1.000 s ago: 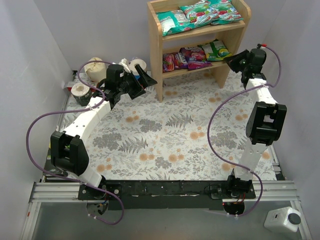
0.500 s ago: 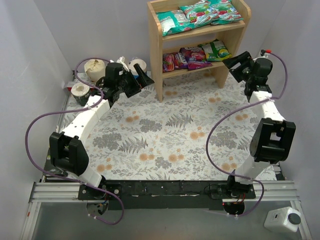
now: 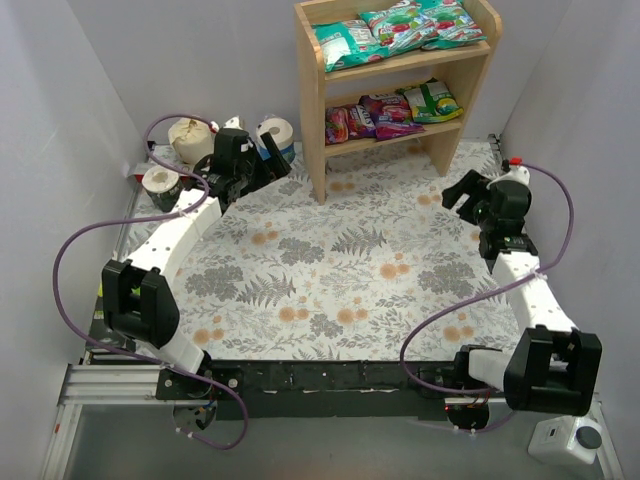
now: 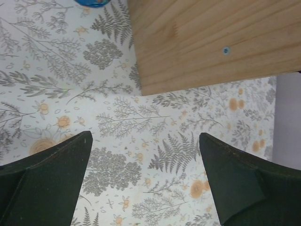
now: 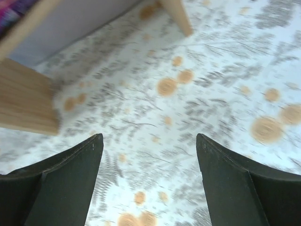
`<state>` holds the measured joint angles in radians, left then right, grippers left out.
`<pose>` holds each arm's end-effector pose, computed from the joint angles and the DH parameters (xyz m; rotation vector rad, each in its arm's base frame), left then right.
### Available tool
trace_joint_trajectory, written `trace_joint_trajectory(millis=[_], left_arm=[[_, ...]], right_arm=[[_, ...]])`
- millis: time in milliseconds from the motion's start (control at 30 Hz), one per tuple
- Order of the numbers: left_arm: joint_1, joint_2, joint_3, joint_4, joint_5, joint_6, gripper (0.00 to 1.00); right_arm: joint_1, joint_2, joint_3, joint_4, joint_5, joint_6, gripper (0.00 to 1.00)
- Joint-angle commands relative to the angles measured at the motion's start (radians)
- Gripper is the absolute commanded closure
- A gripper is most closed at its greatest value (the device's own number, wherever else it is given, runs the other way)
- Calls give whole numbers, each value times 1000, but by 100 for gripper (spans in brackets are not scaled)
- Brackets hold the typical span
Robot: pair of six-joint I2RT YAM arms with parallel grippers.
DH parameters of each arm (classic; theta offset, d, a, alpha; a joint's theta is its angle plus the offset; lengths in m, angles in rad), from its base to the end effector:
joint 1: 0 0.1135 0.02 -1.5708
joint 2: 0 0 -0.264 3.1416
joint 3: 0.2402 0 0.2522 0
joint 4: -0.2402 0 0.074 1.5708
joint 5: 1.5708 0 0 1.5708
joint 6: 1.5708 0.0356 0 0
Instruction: Place and organize the candy bags onto the shelf
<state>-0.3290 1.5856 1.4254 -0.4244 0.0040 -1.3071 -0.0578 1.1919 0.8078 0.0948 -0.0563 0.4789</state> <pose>0.3470 -0.1186 0.3371 -1.0842 2.0427 -0.9101 0.2766 -0.0140 0.2914 0.4588 1.8167 0.3435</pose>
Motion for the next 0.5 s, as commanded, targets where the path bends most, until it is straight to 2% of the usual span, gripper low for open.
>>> trace_joint_trajectory(millis=[0, 167, 467], left_arm=[[5, -33, -36, 24, -113, 51, 2], [5, -32, -45, 47, -110, 51, 2], [5, -27, -52, 41, -141, 26, 2]], right_arm=[[1, -104, -87, -38, 212, -141, 13], [1, -149, -157, -18, 260, -160, 13], [1, -146, -157, -20, 286, -166, 13]])
